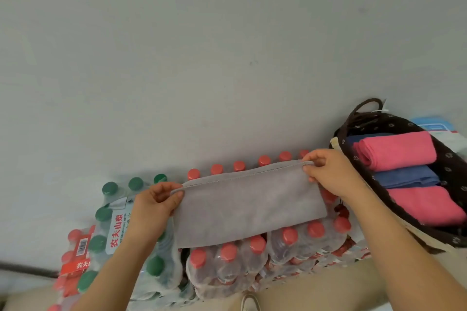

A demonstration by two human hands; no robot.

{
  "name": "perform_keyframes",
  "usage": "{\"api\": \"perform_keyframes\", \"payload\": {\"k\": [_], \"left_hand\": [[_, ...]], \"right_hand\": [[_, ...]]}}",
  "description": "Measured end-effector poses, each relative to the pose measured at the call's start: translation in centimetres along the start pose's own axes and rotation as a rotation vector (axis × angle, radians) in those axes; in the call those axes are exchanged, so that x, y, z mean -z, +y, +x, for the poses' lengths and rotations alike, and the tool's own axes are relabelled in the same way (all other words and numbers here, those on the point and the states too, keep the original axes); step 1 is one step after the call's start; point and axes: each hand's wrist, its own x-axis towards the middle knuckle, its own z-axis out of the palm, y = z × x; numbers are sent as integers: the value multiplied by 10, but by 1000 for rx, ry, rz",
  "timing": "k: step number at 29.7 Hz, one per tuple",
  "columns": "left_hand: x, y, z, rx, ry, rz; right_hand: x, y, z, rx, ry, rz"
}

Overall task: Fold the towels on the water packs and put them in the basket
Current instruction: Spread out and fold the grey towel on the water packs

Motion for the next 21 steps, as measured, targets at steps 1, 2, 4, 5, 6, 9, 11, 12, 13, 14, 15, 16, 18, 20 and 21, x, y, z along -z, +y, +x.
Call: {"api": "perform_keyframes", "payload": {"k": [1, 2, 4, 5, 6, 9, 11, 12, 13, 14, 15, 16, 18, 20, 21], "left_hand": [[-3, 2, 6, -11, 26, 10], [-6, 4, 10, -26, 53, 26], [-13, 8, 21, -42, 95, 69], [-15, 8, 26, -42, 111, 104], [-18, 8, 31, -38, 118, 141], [-22, 2, 43, -21, 88, 275], [-24, -2, 45, -29, 38, 399], [-25, -3, 46, -38, 16, 446], [-25, -3, 47, -45, -1, 478], [-26, -2, 49, -50, -13, 503], [-26, 0, 50, -49, -23, 527], [-27, 2, 51, -47, -30, 547], [-26, 5, 52, -44, -49, 567], [-25, 8, 53, -46, -93, 572], [-24, 8, 53, -44, -119, 580]], "right_hand": [[-3, 0, 6, 13, 8, -38], [-5, 0, 12, 32, 13, -78], [-9, 1, 23, 66, 14, -153], [-11, 3, 28, 77, 12, -198], [-14, 4, 33, 87, 8, -244], [-25, 11, 42, 101, -13, -340], [-31, 16, 44, 108, -22, -387], [-32, 17, 45, 107, -24, -398], [-34, 17, 45, 104, -27, -400], [-34, 17, 46, 106, -27, -395], [-34, 17, 47, 104, -30, -388], [-33, 16, 47, 104, -34, -385], [-31, 16, 49, 96, -45, -382], [-28, 16, 51, 79, -62, -383], [-28, 16, 51, 68, -75, -387]]}}
